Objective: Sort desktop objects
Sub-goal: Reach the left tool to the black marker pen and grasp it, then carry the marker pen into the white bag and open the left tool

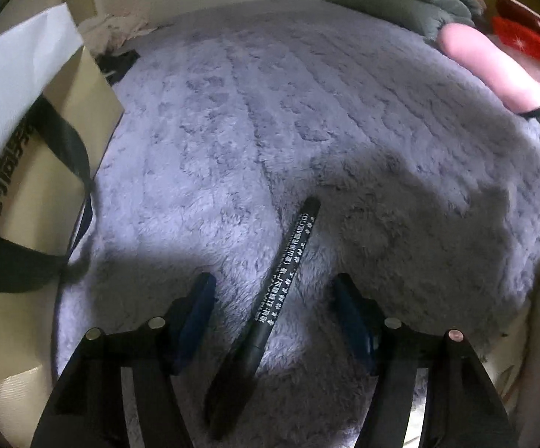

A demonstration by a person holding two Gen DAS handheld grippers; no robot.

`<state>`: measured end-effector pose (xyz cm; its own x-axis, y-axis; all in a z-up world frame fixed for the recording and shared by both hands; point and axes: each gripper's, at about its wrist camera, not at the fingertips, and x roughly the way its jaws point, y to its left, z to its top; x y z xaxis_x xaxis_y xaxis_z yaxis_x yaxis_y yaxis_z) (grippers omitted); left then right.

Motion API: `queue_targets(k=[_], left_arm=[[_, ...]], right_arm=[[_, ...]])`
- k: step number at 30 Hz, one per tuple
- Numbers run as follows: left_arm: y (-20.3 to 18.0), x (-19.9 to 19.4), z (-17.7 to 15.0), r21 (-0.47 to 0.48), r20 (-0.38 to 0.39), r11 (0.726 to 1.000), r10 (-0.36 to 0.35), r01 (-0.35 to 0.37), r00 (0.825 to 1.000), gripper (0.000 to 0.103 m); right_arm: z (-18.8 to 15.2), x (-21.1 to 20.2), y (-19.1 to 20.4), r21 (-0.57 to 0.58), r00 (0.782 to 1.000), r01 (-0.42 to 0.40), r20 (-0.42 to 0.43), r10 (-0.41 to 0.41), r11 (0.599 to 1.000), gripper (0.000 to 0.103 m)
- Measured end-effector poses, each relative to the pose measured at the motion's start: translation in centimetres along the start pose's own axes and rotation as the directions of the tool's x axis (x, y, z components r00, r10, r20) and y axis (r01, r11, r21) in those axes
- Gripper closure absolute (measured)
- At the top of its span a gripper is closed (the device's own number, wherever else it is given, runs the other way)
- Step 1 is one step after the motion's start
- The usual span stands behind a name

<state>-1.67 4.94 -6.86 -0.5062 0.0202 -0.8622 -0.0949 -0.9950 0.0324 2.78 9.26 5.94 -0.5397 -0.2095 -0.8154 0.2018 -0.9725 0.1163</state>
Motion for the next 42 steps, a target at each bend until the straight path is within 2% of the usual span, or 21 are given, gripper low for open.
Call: queue_targets(k=[2,4,5,6,10,12,17,21,27,31,35,38,42], left_arm=[[-0.4,-0.3,-0.1,0.006,-0.002,1.000,-0.008,0.008,1.000,0.052],[-0.8,-0.7,-0.3,0.018,-0.002,1.000,-0.021,0.021,1.000,0.071],[-0.7,-0.7,0.0,0.023,-0.002,1.000,-0.013,0.013,1.000,0.074],[-0.8,-0.7,0.0,0.026,-0.002,1.000,-0.008,0.008,1.000,0.082],[-0.2,-0.7,1.0,0.008,-0.002,1.000,-0.028,0.028,1.000,0.087],[-0.1,-0.8,1.2,0.007,0.004,1.000,-0.029,0.029,1.000,0.093],[-0.3,-2.1,1.8,0.019,0.039,0.999,-0.044,0.044,0.998,0.093],[-0.6,-3.8,2.3,0.037,0.086,0.999,-0.042,0.039,0.995,0.093],[-0.4,-6.8,3.9,0.046,0.185,0.998,-0.038,0.030,0.982,0.093],[0.2,-9.6,5.7,0.012,0.272,0.999,-0.045,0.043,0.961,0.093],[1.3,-12.7,7.4,-0.016,0.345,1.000,-0.012,0.019,0.938,0.093],[2.8,-14.9,7.8,-0.051,0.380,0.998,0.042,-0.024,0.924,0.093],[5.5,-16.2,7.5,-0.112,0.399,0.992,0.106,-0.067,0.911,0.093]], right_arm=[[0.0,0.1,-0.1,0.007,1.000,-0.011,-0.003,0.011,1.000,0.000],[0.0,0.4,-0.1,0.012,1.000,-0.022,-0.010,0.022,1.000,0.000],[0.1,0.4,-0.1,0.013,1.000,-0.025,-0.011,0.025,1.000,0.000],[0.1,0.4,0.0,0.014,0.999,-0.029,-0.012,0.030,0.999,0.000],[0.0,0.6,0.2,0.011,0.999,-0.031,-0.014,0.031,0.999,0.000],[0.0,0.7,0.3,0.010,0.999,-0.034,-0.015,0.034,0.999,0.000],[0.1,1.3,0.1,0.037,0.996,-0.080,-0.034,0.081,0.996,0.000],[0.1,1.2,-0.8,0.106,0.990,-0.137,-0.018,0.140,0.985,0.000],[0.2,1.4,-2.3,0.204,0.964,-0.258,-0.004,0.264,0.944,0.000],[0.4,1.1,-2.0,0.204,0.957,-0.287,0.014,0.290,0.936,0.000],[0.5,1.6,-2.2,0.238,0.955,-0.288,0.003,0.296,0.928,0.000],[0.4,2.0,-2.6,0.278,0.942,-0.322,-0.003,0.336,0.905,0.000],[0.4,2.0,-2.6,0.281,0.941,-0.324,-0.005,0.338,0.903,0.000]])
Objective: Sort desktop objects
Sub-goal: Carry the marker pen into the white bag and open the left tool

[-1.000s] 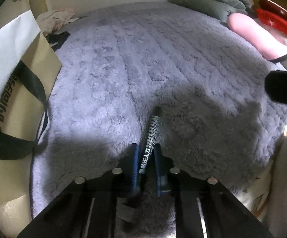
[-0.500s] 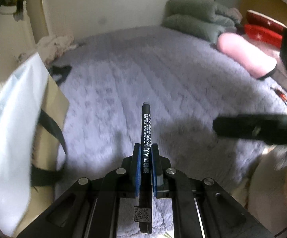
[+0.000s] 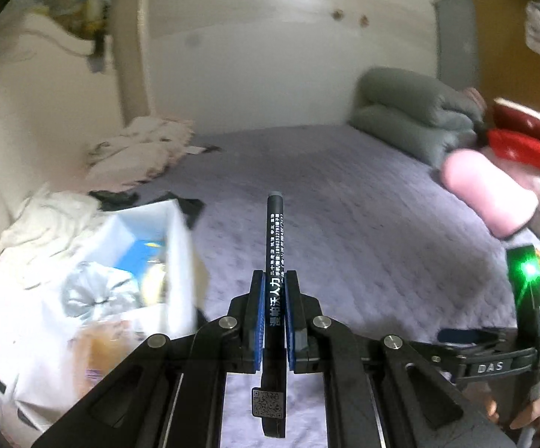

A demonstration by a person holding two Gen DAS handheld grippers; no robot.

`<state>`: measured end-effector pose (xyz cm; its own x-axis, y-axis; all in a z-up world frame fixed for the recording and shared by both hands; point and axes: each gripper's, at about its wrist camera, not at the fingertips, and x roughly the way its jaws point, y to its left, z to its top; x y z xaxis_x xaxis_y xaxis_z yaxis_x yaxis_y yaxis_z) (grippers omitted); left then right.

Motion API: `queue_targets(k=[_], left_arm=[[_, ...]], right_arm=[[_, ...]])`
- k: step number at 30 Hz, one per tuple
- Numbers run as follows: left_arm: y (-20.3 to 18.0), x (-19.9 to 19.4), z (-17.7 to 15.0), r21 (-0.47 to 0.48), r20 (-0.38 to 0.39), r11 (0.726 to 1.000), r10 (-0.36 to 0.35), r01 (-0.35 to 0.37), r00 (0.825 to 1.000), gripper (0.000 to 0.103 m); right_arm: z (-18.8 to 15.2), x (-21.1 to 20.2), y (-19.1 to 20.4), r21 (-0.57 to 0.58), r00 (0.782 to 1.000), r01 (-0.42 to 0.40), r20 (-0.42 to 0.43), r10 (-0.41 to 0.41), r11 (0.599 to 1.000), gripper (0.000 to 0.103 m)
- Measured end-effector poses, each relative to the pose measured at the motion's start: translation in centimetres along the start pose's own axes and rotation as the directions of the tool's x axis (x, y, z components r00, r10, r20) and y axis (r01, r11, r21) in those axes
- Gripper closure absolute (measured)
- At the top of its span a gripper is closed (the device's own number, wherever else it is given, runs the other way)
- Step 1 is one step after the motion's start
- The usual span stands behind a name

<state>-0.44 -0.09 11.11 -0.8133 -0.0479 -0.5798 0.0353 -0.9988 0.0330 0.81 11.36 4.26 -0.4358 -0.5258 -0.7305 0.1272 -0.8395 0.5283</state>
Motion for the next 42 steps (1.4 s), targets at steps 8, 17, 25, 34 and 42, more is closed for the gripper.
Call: queue_targets(k=[8,17,25,34,42], left_arm=[[8.0,-1.1,-1.2,-0.197,-0.025,0.975,0.100,-0.103,0.995,0.088],[9.2,-4.8,-0.7,-0.223,0.126,0.974,0.067,-0.037,0.990,0.090],[11.0,-5.4,-0.7,-0.236,0.161,0.961,0.183,-0.142,0.970,0.094],[12.9,-4.1,-1.3,-0.298,0.097,0.927,0.266,-0.227,0.959,0.010],[11.7,-4.9,-1.2,-0.267,0.144,0.926,0.313,-0.268,0.939,0.001]], right_arm=[[-0.4,0.2,1.3,-0.058,0.996,0.090,0.005,-0.090,0.994,0.000],[-0.9,2.0,2.5,-0.113,0.992,0.116,-0.033,-0.120,0.987,0.000],[-1.6,3.2,3.5,-0.128,0.991,0.108,-0.067,-0.118,0.986,0.000],[-1.9,3.8,3.9,-0.132,0.989,0.102,-0.094,-0.115,0.986,0.000],[-2.0,4.0,3.8,-0.127,0.989,0.086,-0.111,-0.100,0.988,0.000]])
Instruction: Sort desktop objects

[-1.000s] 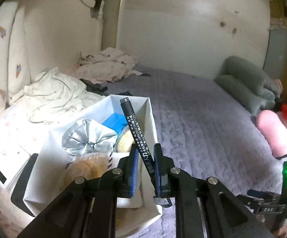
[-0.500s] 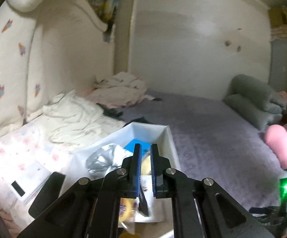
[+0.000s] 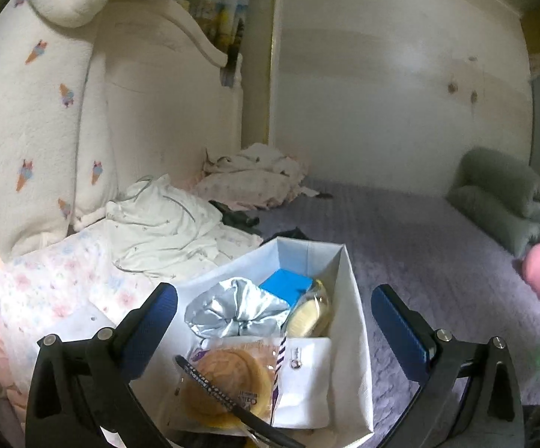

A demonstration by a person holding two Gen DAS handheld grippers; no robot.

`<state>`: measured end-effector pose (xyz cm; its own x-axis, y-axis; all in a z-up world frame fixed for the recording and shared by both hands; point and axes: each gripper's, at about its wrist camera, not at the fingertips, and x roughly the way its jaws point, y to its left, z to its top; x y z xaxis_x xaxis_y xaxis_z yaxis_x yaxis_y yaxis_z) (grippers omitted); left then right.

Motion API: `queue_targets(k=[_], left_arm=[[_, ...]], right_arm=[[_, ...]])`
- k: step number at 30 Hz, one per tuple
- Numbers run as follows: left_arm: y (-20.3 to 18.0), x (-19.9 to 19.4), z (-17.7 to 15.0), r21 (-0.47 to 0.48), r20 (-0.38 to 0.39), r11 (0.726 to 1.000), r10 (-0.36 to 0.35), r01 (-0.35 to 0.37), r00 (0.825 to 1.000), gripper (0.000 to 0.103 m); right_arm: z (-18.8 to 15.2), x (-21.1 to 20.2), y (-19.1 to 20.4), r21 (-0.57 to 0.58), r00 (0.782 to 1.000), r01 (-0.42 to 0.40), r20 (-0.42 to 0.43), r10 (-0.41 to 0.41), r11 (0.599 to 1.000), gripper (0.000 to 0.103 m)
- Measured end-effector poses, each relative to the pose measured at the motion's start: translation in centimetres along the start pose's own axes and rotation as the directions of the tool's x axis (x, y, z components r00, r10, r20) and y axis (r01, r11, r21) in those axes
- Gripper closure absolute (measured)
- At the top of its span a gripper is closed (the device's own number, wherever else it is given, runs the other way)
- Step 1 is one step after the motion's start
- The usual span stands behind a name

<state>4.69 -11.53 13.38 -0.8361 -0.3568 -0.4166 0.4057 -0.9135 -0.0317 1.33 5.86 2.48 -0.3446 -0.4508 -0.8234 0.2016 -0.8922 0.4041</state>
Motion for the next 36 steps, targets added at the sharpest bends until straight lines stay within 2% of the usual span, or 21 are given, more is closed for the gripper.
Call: queue_targets(k=[14,23,28,31,36], left_arm=[[-2.2,1.8,-1.2,0.108,-0.080,0.994,0.035,-0.026,0.996,0.001],[-2.8,3.7,-2.5,0.088,-0.185,0.996,0.010,0.006,0.983,0.001],[-3.5,3.7,-2.8,0.063,-0.181,0.997,-0.039,0.051,0.983,0.001],[-4.2,3.0,-2.8,0.047,-0.139,0.998,-0.037,0.044,0.990,0.001],[-5.1,1.2,-2.5,-0.038,-0.086,0.999,-0.038,0.035,0.996,0.001]], right_arm=[[0.1,0.0,-0.2,-0.005,1.000,-0.018,-0.007,0.018,1.000,0.000],[0.0,-0.3,0.3,-0.022,1.000,-0.024,0.019,0.024,0.999,0.000],[0.1,0.2,-0.2,0.009,0.999,-0.043,-0.007,0.044,0.999,0.000],[0.1,0.2,-0.4,0.017,0.999,-0.049,-0.010,0.049,0.999,0.000],[0.1,0.4,-0.5,0.033,0.997,-0.067,-0.020,0.068,0.997,0.000]])
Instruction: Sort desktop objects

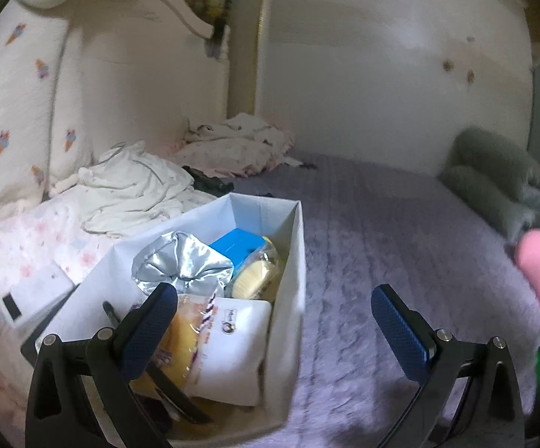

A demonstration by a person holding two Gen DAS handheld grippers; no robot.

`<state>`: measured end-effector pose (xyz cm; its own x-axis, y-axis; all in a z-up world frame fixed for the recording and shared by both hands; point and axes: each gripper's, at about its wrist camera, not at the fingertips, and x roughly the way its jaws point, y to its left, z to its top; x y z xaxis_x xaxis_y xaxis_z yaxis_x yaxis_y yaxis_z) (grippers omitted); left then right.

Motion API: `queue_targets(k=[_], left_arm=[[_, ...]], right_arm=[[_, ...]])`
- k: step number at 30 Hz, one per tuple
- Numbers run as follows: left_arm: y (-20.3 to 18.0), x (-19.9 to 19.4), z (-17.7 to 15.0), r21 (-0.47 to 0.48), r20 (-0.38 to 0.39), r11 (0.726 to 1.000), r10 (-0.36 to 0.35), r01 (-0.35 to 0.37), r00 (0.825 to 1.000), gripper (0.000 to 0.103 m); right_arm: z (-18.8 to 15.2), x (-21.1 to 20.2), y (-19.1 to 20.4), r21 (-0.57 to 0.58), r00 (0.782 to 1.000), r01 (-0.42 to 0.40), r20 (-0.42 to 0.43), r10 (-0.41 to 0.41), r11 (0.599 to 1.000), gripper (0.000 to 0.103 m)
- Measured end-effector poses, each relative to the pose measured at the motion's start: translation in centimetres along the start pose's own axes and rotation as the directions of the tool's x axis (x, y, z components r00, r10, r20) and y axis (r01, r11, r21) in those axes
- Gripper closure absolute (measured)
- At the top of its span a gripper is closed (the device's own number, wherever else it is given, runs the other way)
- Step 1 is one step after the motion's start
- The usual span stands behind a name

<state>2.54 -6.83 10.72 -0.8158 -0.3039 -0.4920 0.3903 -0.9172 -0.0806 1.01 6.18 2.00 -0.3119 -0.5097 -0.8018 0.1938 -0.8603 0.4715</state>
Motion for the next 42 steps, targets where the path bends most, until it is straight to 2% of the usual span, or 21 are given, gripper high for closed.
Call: queue_targets(k=[5,7,9,12,14,20,23,26,29,36,40,42], left_arm=[[-1.1,-1.9,0.0,0.029,0.091,0.997,0.073,-0.076,0.993,0.001],[-1.6,-2.7,0.0,0.047,0.115,0.997,0.061,-0.066,0.992,0.001],[-1.9,-3.2,0.1,0.053,0.105,0.998,0.018,-0.024,0.994,0.001],[-2.6,-3.8,0.0,0.050,0.071,0.994,-0.099,0.095,0.993,0.001],[-3.6,-3.9,-0.2,0.073,0.046,0.989,-0.134,0.131,0.990,0.001],[-6.5,-3.8,-1.3,0.207,0.010,0.971,-0.122,0.118,0.992,0.001],[-7.4,-3.4,-2.2,0.205,-0.037,0.962,-0.175,0.179,0.984,0.001],[-8.4,-2.5,-3.3,0.212,-0.090,0.955,-0.193,0.208,0.977,0.001],[-9.3,-1.3,-4.5,0.239,-0.138,0.949,-0.178,0.208,0.974,0.001],[-10.9,1.7,-7.3,0.256,-0.275,0.935,-0.174,0.246,0.946,0.001],[-11.5,2.9,-8.6,0.257,-0.320,0.933,-0.165,0.253,0.933,0.001],[-11.6,3.2,-9.1,0.265,-0.327,0.931,-0.157,0.250,0.932,0.001]], right_arm=[[0.1,-0.2,-0.4,0.015,1.000,-0.018,0.000,0.018,1.000,0.000],[0.1,-0.2,-0.5,0.026,1.000,-0.028,0.000,0.028,0.999,0.000],[0.1,-0.2,-0.6,0.033,0.999,-0.032,0.000,0.033,0.999,0.000],[0.1,-0.3,-0.6,0.033,0.999,-0.034,0.006,0.034,0.999,0.000],[0.0,-0.5,-0.6,0.032,0.999,-0.036,0.014,0.035,0.999,0.000],[0.2,-1.8,-0.6,0.025,0.995,-0.066,0.076,0.064,0.998,0.000],[0.3,-2.6,-0.8,0.031,0.990,-0.090,0.114,0.086,0.995,0.000],[0.5,-3.2,-1.2,0.058,0.984,-0.110,0.144,0.100,0.992,0.000],[0.7,-3.7,-2.1,0.105,0.980,-0.118,0.174,0.098,0.987,0.000],[0.8,-3.4,-5.5,0.291,0.976,-0.178,0.170,0.132,0.940,0.000],[0.7,-3.6,-5.8,0.310,0.976,-0.172,0.178,0.121,0.935,0.000],[0.8,-3.4,-5.9,0.312,0.978,-0.170,0.171,0.121,0.935,0.000]])
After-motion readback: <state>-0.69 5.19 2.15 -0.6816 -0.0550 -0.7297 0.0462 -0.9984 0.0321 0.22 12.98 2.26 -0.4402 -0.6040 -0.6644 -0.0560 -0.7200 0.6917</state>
